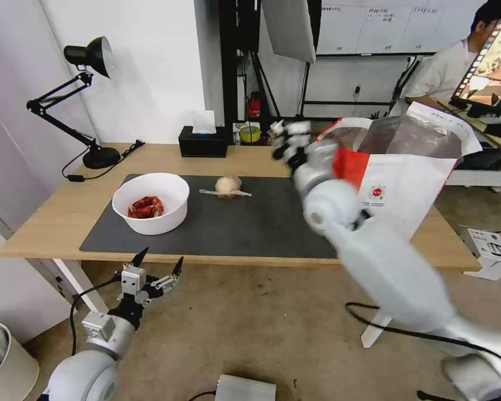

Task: Pick up the trash from the table and place it into the takeout bag.

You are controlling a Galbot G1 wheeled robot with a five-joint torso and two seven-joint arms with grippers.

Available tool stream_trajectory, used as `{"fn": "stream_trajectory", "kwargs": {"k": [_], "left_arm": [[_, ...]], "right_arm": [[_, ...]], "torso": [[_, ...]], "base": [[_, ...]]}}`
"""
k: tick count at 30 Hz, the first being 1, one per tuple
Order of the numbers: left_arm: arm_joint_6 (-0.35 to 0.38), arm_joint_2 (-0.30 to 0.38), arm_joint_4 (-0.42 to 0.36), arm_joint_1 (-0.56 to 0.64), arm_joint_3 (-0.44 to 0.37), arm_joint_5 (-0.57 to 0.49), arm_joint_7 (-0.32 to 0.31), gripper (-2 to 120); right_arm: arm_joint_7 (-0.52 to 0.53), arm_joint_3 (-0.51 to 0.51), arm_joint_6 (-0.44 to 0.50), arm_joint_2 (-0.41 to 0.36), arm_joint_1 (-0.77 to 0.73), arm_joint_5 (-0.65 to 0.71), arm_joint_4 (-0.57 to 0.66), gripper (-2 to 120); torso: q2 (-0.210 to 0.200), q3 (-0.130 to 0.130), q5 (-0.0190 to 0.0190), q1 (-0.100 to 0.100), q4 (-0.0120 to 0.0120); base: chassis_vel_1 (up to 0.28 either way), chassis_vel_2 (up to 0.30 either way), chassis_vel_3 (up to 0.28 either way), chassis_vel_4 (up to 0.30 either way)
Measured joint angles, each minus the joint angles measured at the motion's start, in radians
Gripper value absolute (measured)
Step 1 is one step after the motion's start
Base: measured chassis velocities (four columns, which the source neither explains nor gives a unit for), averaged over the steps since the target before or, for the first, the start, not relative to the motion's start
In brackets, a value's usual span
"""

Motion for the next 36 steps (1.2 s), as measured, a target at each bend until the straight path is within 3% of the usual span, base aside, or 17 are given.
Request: {"fn": "stream_trajectory", "kwargs": {"k": [3,4,7,11,21,24,29,31,32,34,36], "left_arm": [[0.001,0.002,0.005,-0.009,0.011,-0.001,0.000,100],[0.001,0.002,0.005,-0.009,0.011,-0.001,0.000,100],[0.002,0.000,0.007,-0.021,0.030,-0.001,0.000,100],[0.003,-0.006,0.001,-0.031,0.043,0.001,0.000,100],[0.004,0.004,-0.017,-0.028,0.048,0.005,-0.007,100],[0.006,0.006,-0.024,-0.020,0.046,0.005,-0.007,100],[0.012,0.006,-0.028,-0.016,0.040,0.004,-0.006,100],[0.013,0.006,-0.032,-0.016,0.036,0.004,-0.006,100],[0.013,0.006,-0.032,-0.016,0.036,0.004,-0.006,100],[0.013,0.006,-0.038,-0.011,0.031,0.003,-0.006,100],[0.014,0.006,-0.040,-0.009,0.028,0.003,-0.006,100]], "right_arm": [[0.004,0.072,-0.056,-0.143,0.045,0.122,0.007,0],[0.004,0.072,-0.056,-0.143,0.045,0.122,0.007,0],[0.012,0.107,-0.086,-0.236,0.060,0.202,-0.025,0],[0.035,0.133,-0.114,-0.280,0.036,0.244,-0.064,0],[0.078,0.179,-0.150,-0.291,-0.059,0.298,-0.070,0],[0.079,0.184,-0.153,-0.292,-0.074,0.297,-0.065,5],[0.062,0.195,-0.156,-0.303,-0.081,0.297,-0.047,25],[0.054,0.205,-0.169,-0.314,-0.091,0.299,-0.032,43],[0.054,0.205,-0.169,-0.314,-0.091,0.299,-0.032,43],[0.042,0.220,-0.170,-0.316,-0.110,0.298,-0.020,61],[0.036,0.224,-0.157,-0.315,-0.114,0.300,-0.013,66]], "torso": [[0.000,0.000,0.0001,0.000,-0.0004],[0.000,0.000,0.0001,0.000,-0.0004],[0.000,0.000,0.0000,0.000,-0.0002],[0.000,0.000,-0.0001,0.000,-0.0003],[0.000,0.000,-0.0003,0.000,0.0000],[0.000,0.000,-0.0002,0.000,0.0000],[0.000,0.000,-0.0004,0.000,0.0000],[0.000,0.000,-0.0004,0.000,0.0000],[0.000,0.000,-0.0004,0.000,0.0000],[0.000,0.000,-0.0003,0.000,0.0000],[0.000,0.000,-0.0003,0.000,-0.0001]], "base": [[0.000,0.000,0.000,0.000],[0.000,0.000,0.000,0.000],[0.000,0.000,0.000,0.000],[0.000,0.000,0.000,0.000],[0.000,0.000,0.000,0.000],[0.000,0.000,0.000,0.000],[0.000,0.000,0.000,0.000],[0.000,0.000,0.000,0.000],[0.000,0.000,0.000,0.000],[0.000,0.000,0.000,0.000],[0.000,0.000,0.000,0.000]]}}
